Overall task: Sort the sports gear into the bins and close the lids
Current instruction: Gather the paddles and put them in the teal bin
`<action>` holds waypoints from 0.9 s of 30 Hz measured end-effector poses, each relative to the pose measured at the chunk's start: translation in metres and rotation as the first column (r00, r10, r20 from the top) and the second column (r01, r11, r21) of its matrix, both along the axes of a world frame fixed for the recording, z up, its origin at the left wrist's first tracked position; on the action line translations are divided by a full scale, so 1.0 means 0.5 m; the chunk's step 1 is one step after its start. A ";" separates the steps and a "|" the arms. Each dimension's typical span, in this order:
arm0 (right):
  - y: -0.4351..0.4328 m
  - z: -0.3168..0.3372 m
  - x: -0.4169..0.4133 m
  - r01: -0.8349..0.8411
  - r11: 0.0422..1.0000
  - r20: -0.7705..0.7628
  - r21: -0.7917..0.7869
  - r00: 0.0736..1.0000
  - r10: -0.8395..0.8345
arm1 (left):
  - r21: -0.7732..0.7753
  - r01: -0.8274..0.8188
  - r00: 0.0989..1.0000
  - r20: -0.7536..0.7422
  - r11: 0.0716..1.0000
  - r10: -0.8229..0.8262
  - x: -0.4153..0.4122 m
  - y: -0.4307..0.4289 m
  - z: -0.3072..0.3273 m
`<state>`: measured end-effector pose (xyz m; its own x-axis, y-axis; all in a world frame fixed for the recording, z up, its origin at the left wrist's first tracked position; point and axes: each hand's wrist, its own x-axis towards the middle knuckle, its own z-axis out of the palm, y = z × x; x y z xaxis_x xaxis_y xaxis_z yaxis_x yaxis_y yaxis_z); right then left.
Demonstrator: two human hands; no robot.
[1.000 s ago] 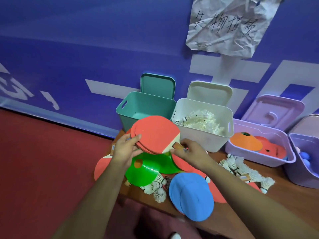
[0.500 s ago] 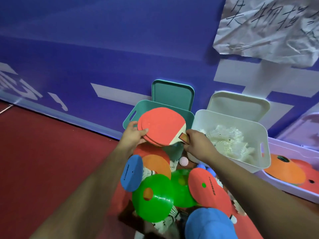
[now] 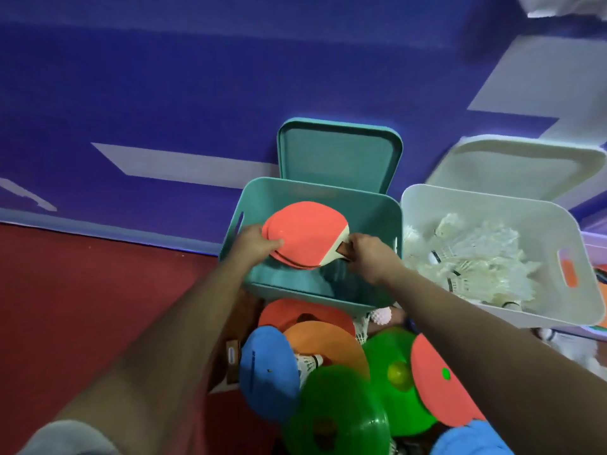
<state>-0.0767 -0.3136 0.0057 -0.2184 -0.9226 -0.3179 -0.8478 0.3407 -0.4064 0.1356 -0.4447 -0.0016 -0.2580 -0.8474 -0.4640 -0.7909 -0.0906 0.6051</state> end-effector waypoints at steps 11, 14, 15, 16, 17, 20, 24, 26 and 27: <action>-0.056 -0.112 0.014 0.001 0.959 -0.053 0.283 0.998 0.014 | 0.118 0.253 0.878 0.388 0.960 -0.280 -0.034 -0.032 -0.097; -0.045 -0.089 0.012 0.054 0.963 -0.034 0.265 0.998 -0.047 | 0.127 0.222 0.901 0.352 0.967 -0.253 -0.026 -0.017 -0.089; -0.041 -0.078 0.013 0.077 0.971 -0.023 0.228 0.997 -0.073 | 0.096 0.225 0.909 0.338 0.970 -0.244 -0.026 -0.014 -0.080; -0.031 -0.060 0.015 0.103 0.979 -0.002 0.176 0.995 -0.104 | 0.040 0.213 0.930 0.300 0.976 -0.215 -0.024 -0.009 -0.067; -0.021 -0.042 0.018 0.135 0.985 0.036 0.111 0.990 -0.139 | -0.010 0.179 0.958 0.228 0.984 -0.172 -0.023 -0.002 -0.051; 0.028 0.027 0.030 0.243 0.968 0.161 -0.065 0.960 -0.230 | -0.123 0.055 0.998 -0.024 0.991 -0.059 -0.021 0.039 0.012; 0.155 0.099 0.047 0.367 0.905 0.309 -0.216 0.905 -0.293 | -0.177 -0.016 0.961 -0.274 0.984 -0.033 -0.002 0.158 0.081; 0.230 0.116 0.055 0.432 0.865 0.373 -0.256 0.869 -0.324 | -0.179 -0.071 0.930 -0.367 0.981 0.000 0.014 0.234 0.094; 0.266 0.118 0.059 0.459 0.848 0.397 -0.265 0.853 -0.338 | -0.164 -0.103 0.912 -0.410 0.981 0.027 0.021 0.272 0.094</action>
<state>-0.0471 -0.1808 0.0648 -0.5319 -0.8381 -0.1212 -0.4667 0.4095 -0.7839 0.1461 -0.3085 0.0454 -0.3327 -0.9274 -0.1711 -0.4708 0.0061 0.8822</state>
